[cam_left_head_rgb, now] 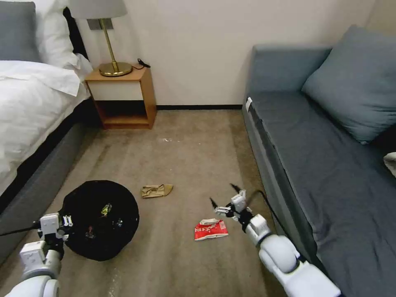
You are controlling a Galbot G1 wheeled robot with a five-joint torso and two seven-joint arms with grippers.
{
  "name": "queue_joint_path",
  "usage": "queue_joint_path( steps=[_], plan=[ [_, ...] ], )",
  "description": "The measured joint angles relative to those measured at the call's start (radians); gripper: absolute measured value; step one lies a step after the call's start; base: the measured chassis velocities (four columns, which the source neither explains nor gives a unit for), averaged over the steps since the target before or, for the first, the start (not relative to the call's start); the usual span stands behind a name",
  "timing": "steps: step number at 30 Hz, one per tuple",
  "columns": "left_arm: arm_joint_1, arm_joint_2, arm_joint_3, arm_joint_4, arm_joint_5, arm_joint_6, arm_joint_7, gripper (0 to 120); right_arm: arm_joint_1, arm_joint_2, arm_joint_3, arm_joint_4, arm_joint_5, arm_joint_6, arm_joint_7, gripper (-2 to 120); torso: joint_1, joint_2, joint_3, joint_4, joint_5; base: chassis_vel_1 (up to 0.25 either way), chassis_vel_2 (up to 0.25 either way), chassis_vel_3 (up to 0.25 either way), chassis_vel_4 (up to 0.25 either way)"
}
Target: Pick up the trash bin, then pick up the garbage on the floor and place it into the trash bin.
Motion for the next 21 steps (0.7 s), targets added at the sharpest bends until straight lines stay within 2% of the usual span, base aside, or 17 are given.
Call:
queue_joint_path(
  steps=[3, 6, 9, 11, 12, 15, 16, 17, 21],
  plan=[
    [0.000, -0.006, 0.006, 0.000, 0.004, 0.001, 0.000, 7, 0.052, 0.009, -0.049, -0.077, -0.035, -0.028, -0.051, 100, 0.000, 0.000, 0.000, -0.0003, 0.0000, 0.000, 0.000, 0.000, 0.000],
    [-0.001, -0.014, 0.012, -0.004, 0.010, 0.003, 0.000, 7, 0.110, 0.049, -0.089, -0.208, -0.131, -0.033, -0.106, 100, 0.000, 0.000, 0.000, -0.0002, 0.0000, 0.000, 0.000, 0.000, 0.000],
    [0.000, -0.015, 0.011, -0.005, 0.012, 0.003, 0.000, 7, 0.124, 0.067, -0.096, -0.246, -0.166, -0.033, -0.113, 100, 0.000, 0.000, 0.000, -0.0002, 0.0001, 0.000, 0.000, 0.000, 0.000],
    [0.000, -0.017, 0.009, -0.006, 0.012, 0.004, 0.000, 7, 0.140, 0.084, -0.099, -0.287, -0.217, -0.031, -0.123, 90, 0.000, 0.000, 0.000, -0.0002, 0.0000, 0.000, 0.000, 0.000, 0.000],
    [0.000, -0.017, 0.009, -0.006, 0.012, 0.004, 0.000, 7, 0.140, 0.084, -0.099, -0.287, -0.217, -0.031, -0.123, 90, 0.000, 0.000, 0.000, -0.0002, 0.0000, 0.000, 0.000, 0.000, 0.000],
    [0.000, -0.019, 0.009, -0.008, 0.013, 0.004, -0.001, 7, 0.149, 0.090, -0.094, -0.310, -0.255, -0.026, -0.140, 80, 0.000, 0.000, 0.000, -0.0001, 0.0001, 0.000, 0.000, 0.000, 0.000],
    [-0.001, -0.021, 0.010, -0.009, 0.013, 0.005, -0.001, 7, 0.152, 0.090, -0.090, -0.320, -0.267, -0.022, -0.147, 74, 0.000, 0.000, 0.000, -0.0002, 0.0000, 0.000, 0.000, 0.000, 0.000],
    [-0.001, -0.021, 0.010, -0.009, 0.013, 0.005, -0.001, 7, 0.152, 0.090, -0.090, -0.320, -0.267, -0.022, -0.147, 74, 0.000, 0.000, 0.000, -0.0002, 0.0000, 0.000, 0.000, 0.000, 0.000],
    [-0.004, -0.029, 0.018, -0.008, 0.017, 0.005, -0.002, 7, 0.152, 0.099, -0.073, -0.356, -0.293, 0.006, -0.166, 54, 0.000, 0.000, 0.000, -0.0003, -0.0001, 0.000, 0.000, 0.000, 0.000]
  ],
)
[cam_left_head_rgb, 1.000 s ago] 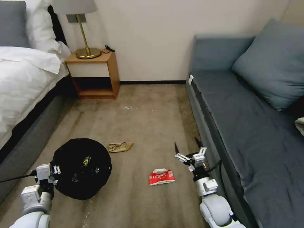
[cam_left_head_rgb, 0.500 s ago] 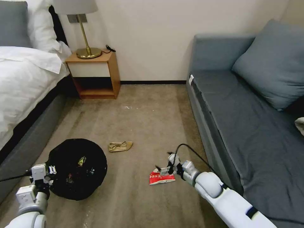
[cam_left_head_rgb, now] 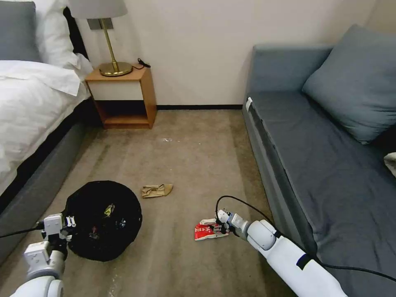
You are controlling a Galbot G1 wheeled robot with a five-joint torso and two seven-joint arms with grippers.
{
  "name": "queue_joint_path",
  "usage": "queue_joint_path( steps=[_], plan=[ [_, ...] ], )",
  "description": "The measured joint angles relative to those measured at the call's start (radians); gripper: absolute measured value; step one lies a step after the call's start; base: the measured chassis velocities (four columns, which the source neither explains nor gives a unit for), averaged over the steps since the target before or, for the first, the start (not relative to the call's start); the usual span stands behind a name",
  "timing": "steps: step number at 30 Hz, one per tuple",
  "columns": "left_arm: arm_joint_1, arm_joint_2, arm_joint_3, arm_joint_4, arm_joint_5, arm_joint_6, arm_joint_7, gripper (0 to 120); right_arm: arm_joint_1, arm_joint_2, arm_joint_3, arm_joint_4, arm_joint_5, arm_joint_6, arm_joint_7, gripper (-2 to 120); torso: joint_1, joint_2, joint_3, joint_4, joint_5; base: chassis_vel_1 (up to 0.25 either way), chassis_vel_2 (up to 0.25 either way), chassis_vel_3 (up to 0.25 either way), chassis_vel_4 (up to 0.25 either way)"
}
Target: Pick up the trash bin, then pick up the garbage on the floor and place it into the trash bin.
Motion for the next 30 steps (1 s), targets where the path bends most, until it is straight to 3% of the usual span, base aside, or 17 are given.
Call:
queue_joint_path(
  steps=[16, 21, 27, 30],
  plan=[
    [0.004, -0.011, 0.013, -0.004, 0.007, 0.000, -0.001, 7, -0.040, 0.046, 0.054, -0.048, -0.064, 0.059, -0.040, 0, 0.000, 0.000, 0.000, 0.0000, 0.0000, 0.000, 0.000, 0.000, 0.000],
    [0.005, -0.012, 0.013, -0.005, 0.007, 0.000, -0.001, 7, -0.040, 0.043, 0.054, -0.030, -0.039, 0.106, 0.000, 0, 0.000, 0.000, 0.000, -0.0001, 0.0000, 0.000, 0.000, 0.000, 0.000],
    [0.005, -0.013, 0.013, -0.005, 0.007, 0.000, -0.001, 7, -0.009, 0.031, 0.037, 0.089, 0.156, 0.171, 0.074, 0, 0.000, 0.000, 0.000, 0.0001, 0.0000, 0.000, 0.000, 0.000, 0.000],
    [0.005, -0.020, 0.025, -0.005, 0.014, 0.000, -0.001, 7, 0.038, 0.014, -0.040, 0.214, 0.343, 0.253, 0.075, 0, 0.000, 0.000, 0.000, 0.0001, -0.0001, 0.000, 0.000, 0.000, 0.000]
  ],
)
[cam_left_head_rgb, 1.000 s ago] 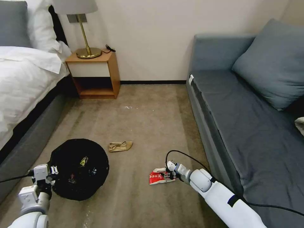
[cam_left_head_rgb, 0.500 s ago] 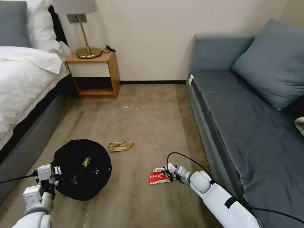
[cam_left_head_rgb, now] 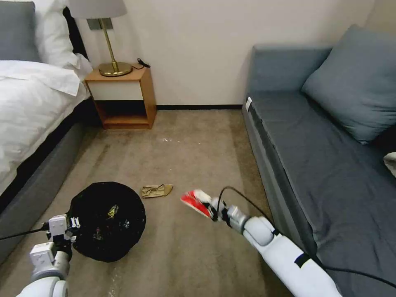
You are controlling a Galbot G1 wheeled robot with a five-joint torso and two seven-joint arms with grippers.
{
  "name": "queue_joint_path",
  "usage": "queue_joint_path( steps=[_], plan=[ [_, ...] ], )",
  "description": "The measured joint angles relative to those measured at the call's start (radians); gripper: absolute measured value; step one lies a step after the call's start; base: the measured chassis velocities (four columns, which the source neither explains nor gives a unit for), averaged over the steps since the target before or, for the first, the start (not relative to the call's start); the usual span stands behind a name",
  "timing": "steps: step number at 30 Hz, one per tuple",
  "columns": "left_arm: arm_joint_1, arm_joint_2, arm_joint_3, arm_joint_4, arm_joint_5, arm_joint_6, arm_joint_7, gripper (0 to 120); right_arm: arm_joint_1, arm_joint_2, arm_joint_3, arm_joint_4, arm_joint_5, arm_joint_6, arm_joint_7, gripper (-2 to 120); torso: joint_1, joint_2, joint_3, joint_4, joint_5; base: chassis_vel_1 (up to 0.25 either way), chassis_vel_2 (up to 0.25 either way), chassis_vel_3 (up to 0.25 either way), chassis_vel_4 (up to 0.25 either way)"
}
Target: Pick up the trash bin, then pick up the garbage on the floor and place it into the trash bin.
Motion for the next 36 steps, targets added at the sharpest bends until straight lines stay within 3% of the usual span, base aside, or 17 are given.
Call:
queue_joint_path(
  steps=[1, 5, 7, 10, 19, 33, 36],
  plan=[
    [0.000, 0.000, 0.000, 0.000, 0.000, 0.000, 0.000, 7, 0.000, 0.000, 0.000, 0.000, 0.000, 0.000, 0.000, 0, 0.000, 0.000, 0.000, 0.0000, 0.0000, 0.000, 0.000, 0.000, 0.000],
    [-0.001, -0.011, 0.012, -0.005, 0.007, -0.001, 0.001, 7, 0.088, 0.009, -0.153, 0.108, 0.187, 0.064, 0.033, 0, 0.000, 0.000, 0.000, 0.0000, -0.0001, 0.000, 0.000, 0.000, 0.000],
    [0.000, -0.012, 0.013, -0.007, 0.007, -0.001, 0.001, 7, 0.102, 0.015, -0.177, 0.110, 0.203, 0.075, 0.040, 0, 0.000, 0.000, 0.000, -0.0001, -0.0001, 0.000, 0.000, 0.000, 0.000],
    [0.005, -0.015, 0.015, -0.015, 0.003, -0.001, 0.004, 7, 0.182, 0.058, -0.324, 0.080, 0.261, 0.138, 0.078, 0, 0.000, 0.000, 0.000, 0.0002, -0.0001, 0.000, 0.000, 0.000, 0.000],
    [0.012, -0.025, 0.024, -0.022, 0.002, -0.002, 0.007, 7, 0.254, 0.202, -0.471, -0.105, 0.188, 0.208, 0.096, 0, 0.000, 0.000, 0.000, 0.0001, 0.0000, 0.000, 0.000, 0.000, 0.000],
    [0.013, -0.021, 0.035, -0.041, -0.002, -0.001, 0.010, 7, 0.212, 0.205, -0.476, -0.136, 0.095, 0.198, 0.113, 0, 0.000, 0.000, 0.000, 0.0000, 0.0002, 0.000, 0.000, 0.000, 0.000],
    [0.014, -0.019, 0.035, -0.043, -0.002, -0.001, 0.011, 7, 0.211, 0.206, -0.475, -0.137, 0.094, 0.194, 0.116, 5, 0.000, 0.000, 0.000, -0.0001, 0.0002, 0.000, 0.000, 0.000, 0.000]
  ],
)
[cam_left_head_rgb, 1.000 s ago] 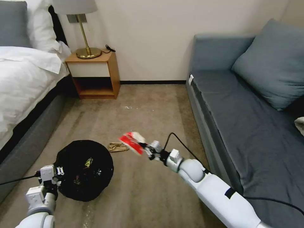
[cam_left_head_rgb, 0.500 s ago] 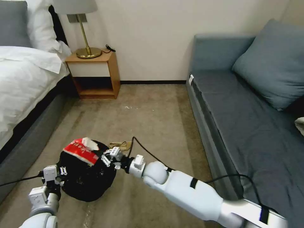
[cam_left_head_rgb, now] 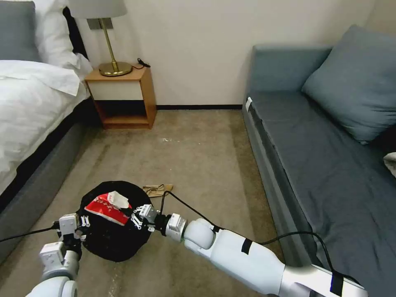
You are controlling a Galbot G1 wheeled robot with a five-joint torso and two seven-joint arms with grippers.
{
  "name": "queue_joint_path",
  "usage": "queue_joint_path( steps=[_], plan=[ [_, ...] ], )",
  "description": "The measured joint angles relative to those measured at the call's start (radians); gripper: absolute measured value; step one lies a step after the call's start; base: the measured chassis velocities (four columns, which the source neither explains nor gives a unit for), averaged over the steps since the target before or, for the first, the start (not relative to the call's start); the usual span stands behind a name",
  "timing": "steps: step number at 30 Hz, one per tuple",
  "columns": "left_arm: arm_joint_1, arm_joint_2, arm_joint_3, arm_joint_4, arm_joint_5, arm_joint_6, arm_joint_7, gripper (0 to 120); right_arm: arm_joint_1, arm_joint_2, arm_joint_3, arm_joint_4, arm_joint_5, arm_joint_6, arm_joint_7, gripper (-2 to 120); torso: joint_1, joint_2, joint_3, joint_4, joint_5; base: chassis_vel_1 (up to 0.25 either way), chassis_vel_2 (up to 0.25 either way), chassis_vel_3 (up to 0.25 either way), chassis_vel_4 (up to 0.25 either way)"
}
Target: Pick up the trash bin, then pick up the garbage on the floor and place it into the trash bin.
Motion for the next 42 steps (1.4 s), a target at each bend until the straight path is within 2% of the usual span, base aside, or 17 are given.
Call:
queue_joint_path(
  steps=[7, 8, 12, 14, 16, 17, 18, 20, 21, 23, 25, 26, 28, 31, 32, 35, 42],
  plan=[
    [0.001, 0.008, 0.000, 0.000, -0.002, 0.001, 0.001, 7, -0.009, -0.030, 0.033, 0.008, 0.003, 0.029, -0.002, 35, 0.000, 0.000, 0.000, 0.0002, 0.0001, 0.000, 0.000, 0.000, 0.000],
    [0.001, 0.008, 0.000, 0.000, -0.002, 0.001, 0.001, 7, -0.009, -0.030, 0.033, 0.008, 0.003, 0.029, -0.002, 35, 0.000, 0.000, 0.000, 0.0002, 0.0001, 0.000, 0.000, 0.000, 0.000],
    [-0.002, 0.015, 0.000, 0.003, -0.006, 0.003, 0.001, 7, -0.037, -0.132, 0.119, 0.059, 0.020, 0.092, -0.001, 53, 0.000, 0.000, 0.000, -0.0001, 0.0003, 0.000, 0.000, 0.000, 0.000],
    [-0.003, 0.016, 0.000, 0.005, -0.007, 0.003, 0.001, 7, -0.045, -0.148, 0.138, 0.074, 0.022, 0.091, 0.001, 56, 0.000, 0.000, 0.000, -0.0001, 0.0002, 0.000, 0.000, 0.000, 0.000],
    [-0.003, 0.018, 0.000, 0.008, -0.010, 0.003, 0.002, 7, -0.071, -0.186, 0.187, 0.120, 0.024, 0.080, 0.026, 61, 0.000, 0.000, 0.000, -0.0001, 0.0002, 0.000, 0.000, 0.000, 0.000],
    [-0.005, 0.019, 0.000, 0.012, -0.012, 0.003, 0.002, 7, -0.122, -0.237, 0.251, 0.193, 0.014, 0.050, 0.114, 71, 0.000, 0.000, 0.000, -0.0003, -0.0001, 0.000, 0.000, 0.000, 0.000],
    [-0.006, 0.019, 0.002, 0.012, -0.013, 0.003, 0.002, 7, -0.147, -0.254, 0.274, 0.225, 0.010, 0.032, 0.152, 75, 0.000, 0.000, 0.000, 0.0001, 0.0004, 0.000, 0.000, 0.000, 0.000],
    [-0.007, 0.019, 0.002, 0.012, -0.013, 0.003, 0.002, 7, -0.170, -0.269, 0.297, 0.251, 0.008, 0.018, 0.177, 76, 0.000, 0.000, 0.000, 0.0002, 0.0005, 0.000, 0.000, 0.000, 0.000],
    [-0.009, 0.019, 0.003, 0.012, -0.014, 0.003, 0.002, 7, -0.240, -0.304, 0.368, 0.315, 0.003, -0.012, 0.230, 85, 0.000, 0.000, 0.000, 0.0001, 0.0001, 0.000, 0.000, 0.000, 0.000],
    [-0.010, 0.018, 0.004, 0.012, -0.016, 0.002, 0.002, 7, -0.340, -0.321, 0.474, 0.380, -0.006, -0.030, 0.263, 93, 0.000, 0.000, 0.000, -0.0003, 0.0005, 0.000, 0.000, 0.000, 0.000],
    [-0.011, 0.018, 0.004, 0.012, -0.016, 0.001, 0.002, 7, -0.377, -0.320, 0.519, 0.400, -0.009, -0.032, 0.271, 96, 0.000, 0.000, 0.000, -0.0002, 0.0005, 0.000, 0.000, 0.000, 0.000],
    [-0.010, 0.018, 0.003, 0.012, -0.019, 0.000, 0.002, 7, -0.456, -0.311, 0.612, 0.437, -0.020, -0.035, 0.283, 99, 0.000, 0.000, 0.000, 0.0001, 0.0001, 0.000, 0.000, 0.000, 0.000],
    [-0.010, 0.019, 0.002, 0.012, -0.020, -0.001, 0.002, 7, -0.499, -0.304, 0.657, 0.453, -0.030, -0.034, 0.289, 99, 0.000, 0.000, 0.000, 0.0000, 0.0000, 0.000, 0.000, 0.000, 0.000],
    [-0.006, 0.021, -0.005, 0.012, -0.022, -0.007, 0.002, 7, -0.689, -0.261, 0.827, 0.513, -0.086, 0.000, 0.300, 100, 0.000, 0.000, 0.000, -0.0002, 0.0002, 0.000, 0.000, 0.000, 0.000],
    [-0.006, 0.021, -0.005, 0.012, -0.022, -0.007, 0.002, 7, -0.689, -0.261, 0.827, 0.513, -0.086, 0.000, 0.300, 100, 0.000, 0.000, 0.000, -0.0002, 0.0002, 0.000, 0.000, 0.000, 0.000],
    [-0.002, 0.018, -0.006, 0.010, -0.022, -0.013, 0.002, 7, -0.831, -0.176, 1.010, 0.565, -0.190, 0.064, 0.307, 100, 0.000, 0.000, 0.000, -0.0002, 0.0001, 0.000, 0.000, 0.000, 0.000],
    [0.000, 0.019, -0.010, 0.013, -0.021, -0.022, 0.001, 7, -0.918, -0.115, 1.058, 0.574, -0.265, 0.155, 0.316, 100, 0.000, 0.000, 0.000, -0.0001, -0.0002, 0.000, 0.000, 0.000, 0.000]
  ],
)
